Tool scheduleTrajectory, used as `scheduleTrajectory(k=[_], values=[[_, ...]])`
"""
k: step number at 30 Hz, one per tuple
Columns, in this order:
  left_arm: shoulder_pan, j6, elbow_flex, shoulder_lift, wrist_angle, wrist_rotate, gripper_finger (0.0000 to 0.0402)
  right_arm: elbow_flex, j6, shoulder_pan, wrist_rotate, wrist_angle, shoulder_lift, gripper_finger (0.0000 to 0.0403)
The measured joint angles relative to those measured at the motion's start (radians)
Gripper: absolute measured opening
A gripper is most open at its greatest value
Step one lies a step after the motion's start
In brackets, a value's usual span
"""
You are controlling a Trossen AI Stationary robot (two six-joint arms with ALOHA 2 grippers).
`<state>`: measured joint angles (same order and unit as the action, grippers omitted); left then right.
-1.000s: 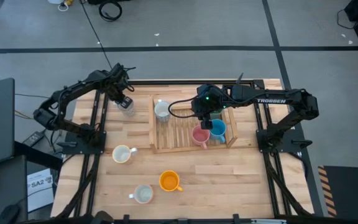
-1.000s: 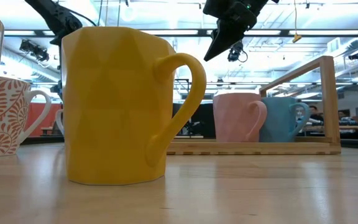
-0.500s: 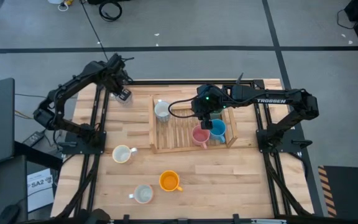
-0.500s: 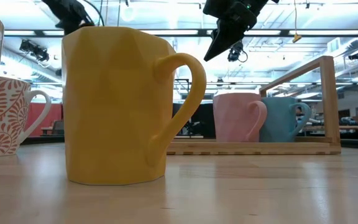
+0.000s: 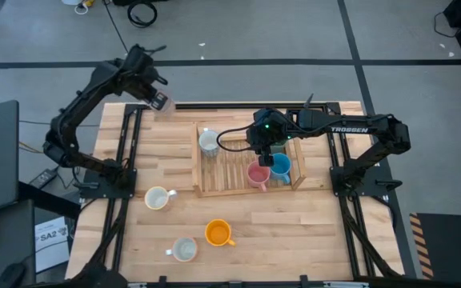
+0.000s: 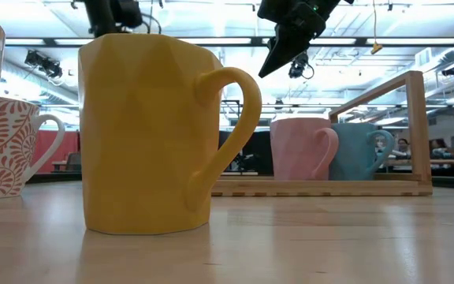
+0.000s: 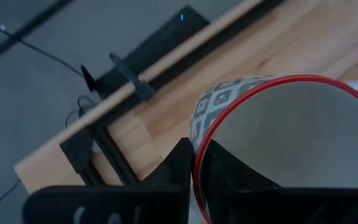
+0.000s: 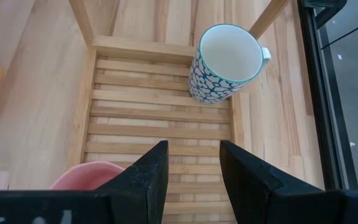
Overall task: Place coffee mugs
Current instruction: Put the gray cup on the shelf
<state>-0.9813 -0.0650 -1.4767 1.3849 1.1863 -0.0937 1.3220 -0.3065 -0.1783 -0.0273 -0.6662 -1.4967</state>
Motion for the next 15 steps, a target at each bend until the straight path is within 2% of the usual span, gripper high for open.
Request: scheduleTrajectory(k=[7,15], values=[[0.064,0.001,-0.098,0.0,-0.006,0.0,0.0027,0.0,0.027,0.0,0.031,0.061,0.0,0.015],[0.205,0.002,-0.122,0.0,-0.012,0.001,0.0027,0.0,0.24,-0.034,0.149,0.262,0.0,0.015]])
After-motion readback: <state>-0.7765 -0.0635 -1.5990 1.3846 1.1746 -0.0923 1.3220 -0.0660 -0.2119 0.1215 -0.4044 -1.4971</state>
